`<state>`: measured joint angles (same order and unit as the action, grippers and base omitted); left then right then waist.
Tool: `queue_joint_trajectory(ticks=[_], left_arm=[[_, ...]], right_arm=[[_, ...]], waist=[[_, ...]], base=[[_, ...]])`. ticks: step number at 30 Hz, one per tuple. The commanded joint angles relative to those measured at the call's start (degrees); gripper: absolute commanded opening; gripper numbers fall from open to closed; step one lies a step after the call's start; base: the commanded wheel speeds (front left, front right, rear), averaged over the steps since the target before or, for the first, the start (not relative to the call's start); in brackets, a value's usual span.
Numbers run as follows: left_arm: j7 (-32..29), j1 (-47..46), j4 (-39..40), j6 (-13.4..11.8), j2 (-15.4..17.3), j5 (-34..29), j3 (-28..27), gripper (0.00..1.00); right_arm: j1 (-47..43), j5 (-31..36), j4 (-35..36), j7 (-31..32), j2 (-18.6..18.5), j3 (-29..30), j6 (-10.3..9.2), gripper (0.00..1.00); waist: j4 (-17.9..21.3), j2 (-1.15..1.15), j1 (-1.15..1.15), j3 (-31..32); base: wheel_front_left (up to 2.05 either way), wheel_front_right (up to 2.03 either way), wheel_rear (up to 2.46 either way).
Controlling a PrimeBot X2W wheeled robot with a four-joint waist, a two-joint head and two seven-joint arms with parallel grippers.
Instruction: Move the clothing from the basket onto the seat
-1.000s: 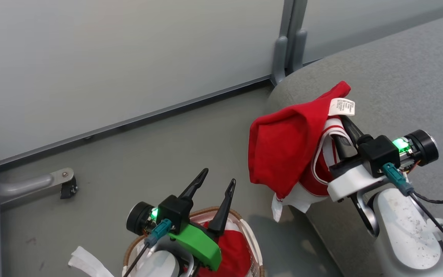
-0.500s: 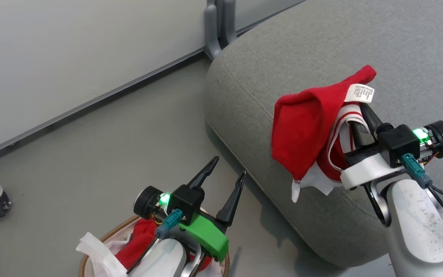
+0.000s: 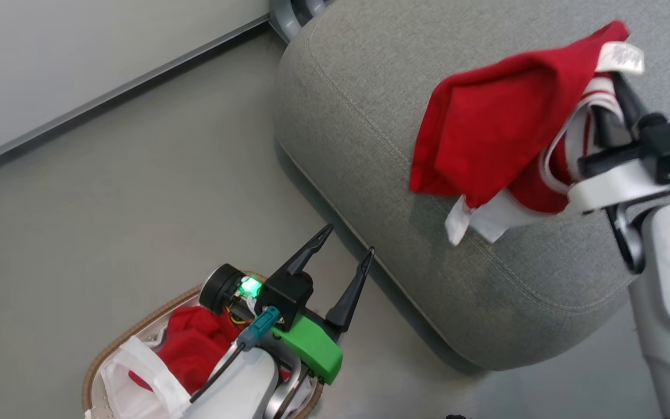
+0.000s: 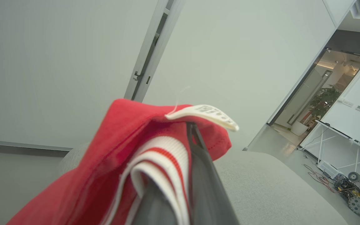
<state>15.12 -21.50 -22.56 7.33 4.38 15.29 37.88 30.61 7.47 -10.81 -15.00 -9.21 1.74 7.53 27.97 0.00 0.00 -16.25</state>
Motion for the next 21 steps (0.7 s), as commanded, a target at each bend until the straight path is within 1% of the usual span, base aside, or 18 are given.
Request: queue_joint_trajectory(ticks=[1,4,9,11,16,21], left_arm=[[0.05,-1.36,0.05,0.21,0.81,-0.50,0.30,1.00],[0.05,-2.50,0.37,0.22,1.84,-0.90,0.50,1.00],[0.05,-5.36,1.64,0.22,3.59,-2.70,1.71,1.00],[0.05,-6.73,2.20,0.21,4.24,-3.33,2.07,1.00],[-0.15,-9.77,3.50,0.17,5.06,-4.05,2.85,1.00],[-0.68,-11.82,5.36,-0.30,5.47,-4.92,3.17,1.00]], right_arm=[[2.82,0.21,-0.60,-0.28,-1.39,0.86,-0.08,0.00],[7.86,-0.35,-2.48,-0.28,-4.37,2.32,-0.08,0.00],[16.62,-1.37,-6.96,-0.28,-10.72,5.03,-0.08,0.00],[19.57,-1.28,-8.88,-0.28,-12.36,6.46,-0.07,0.00],[25.50,0.29,-13.36,-0.27,-14.70,9.97,-0.08,0.00],[28.74,1.61,-18.37,-0.21,-13.98,12.38,-0.08,0.00]], waist=[[-1.42,0.00,0.00,-2.76],[-2.75,0.00,0.00,-5.25],[-5.58,0.00,0.00,-11.03],[-6.68,0.00,0.00,-13.45],[-9.37,0.00,0.00,-18.54],[-11.64,0.00,0.00,-22.95]], base=[[0.00,0.00,0.00],[0.00,0.00,0.00],[0.00,0.00,0.00],[0.00,0.00,0.00],[0.00,0.00,0.00],[0.00,0.00,0.00]])
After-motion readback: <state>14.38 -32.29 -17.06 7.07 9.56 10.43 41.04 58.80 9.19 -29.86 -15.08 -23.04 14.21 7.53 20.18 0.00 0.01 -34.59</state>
